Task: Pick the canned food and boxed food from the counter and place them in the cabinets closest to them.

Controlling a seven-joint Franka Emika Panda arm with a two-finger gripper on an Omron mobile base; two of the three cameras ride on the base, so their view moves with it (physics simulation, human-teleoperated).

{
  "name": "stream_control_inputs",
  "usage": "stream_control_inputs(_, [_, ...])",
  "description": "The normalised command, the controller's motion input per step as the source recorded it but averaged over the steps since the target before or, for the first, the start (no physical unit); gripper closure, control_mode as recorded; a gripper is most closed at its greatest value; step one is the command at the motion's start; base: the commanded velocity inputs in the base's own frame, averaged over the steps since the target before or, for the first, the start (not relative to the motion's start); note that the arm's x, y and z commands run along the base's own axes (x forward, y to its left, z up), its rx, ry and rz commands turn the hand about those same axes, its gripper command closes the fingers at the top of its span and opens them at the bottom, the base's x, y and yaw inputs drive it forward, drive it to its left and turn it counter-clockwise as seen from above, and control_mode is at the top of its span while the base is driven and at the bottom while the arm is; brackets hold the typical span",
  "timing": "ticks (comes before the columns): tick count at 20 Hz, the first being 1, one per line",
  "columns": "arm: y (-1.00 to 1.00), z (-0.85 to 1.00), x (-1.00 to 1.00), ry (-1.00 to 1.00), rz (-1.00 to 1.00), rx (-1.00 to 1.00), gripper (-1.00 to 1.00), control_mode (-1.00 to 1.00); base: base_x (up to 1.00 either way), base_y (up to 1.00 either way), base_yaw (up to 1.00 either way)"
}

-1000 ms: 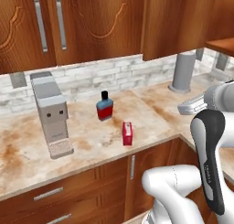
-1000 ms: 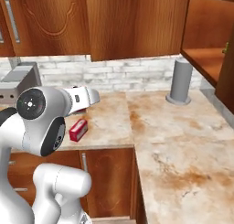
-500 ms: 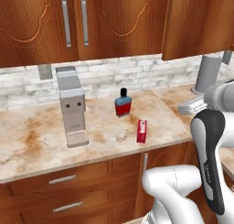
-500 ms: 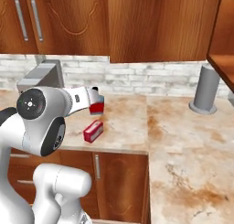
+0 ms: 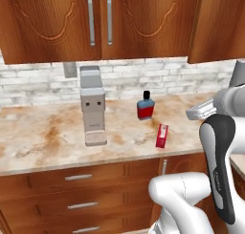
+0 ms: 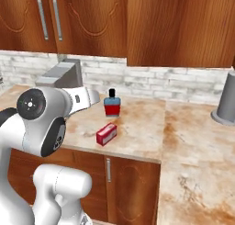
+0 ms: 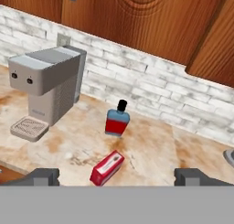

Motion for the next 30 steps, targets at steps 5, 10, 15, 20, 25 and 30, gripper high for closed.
stream_control_inputs(5, [0.00,0.00,0.00,0.00,0.00,0.00,-1.00,1.00,0.00,0.00,0.15])
stream_control_inputs(10, [0.00,0.00,0.00,0.00,0.00,0.00,-1.00,1.00,0.06,-0.06,0.01])
stream_control_inputs(15, [0.00,0.00,0.00,0.00,0.00,0.00,-1.00,1.00,0.22,-0.44,0.09])
stream_control_inputs(20, [0.00,0.00,0.00,0.00,0.00,0.00,-1.00,1.00,0.03,-0.02,0.00])
stream_control_inputs(25, [0.00,0.00,0.00,0.00,0.00,0.00,-1.00,1.00,0.34,0.00,0.00])
stream_control_inputs(30, [0.00,0.00,0.00,0.00,0.00,0.00,-1.00,1.00,0.35,0.00,0.00])
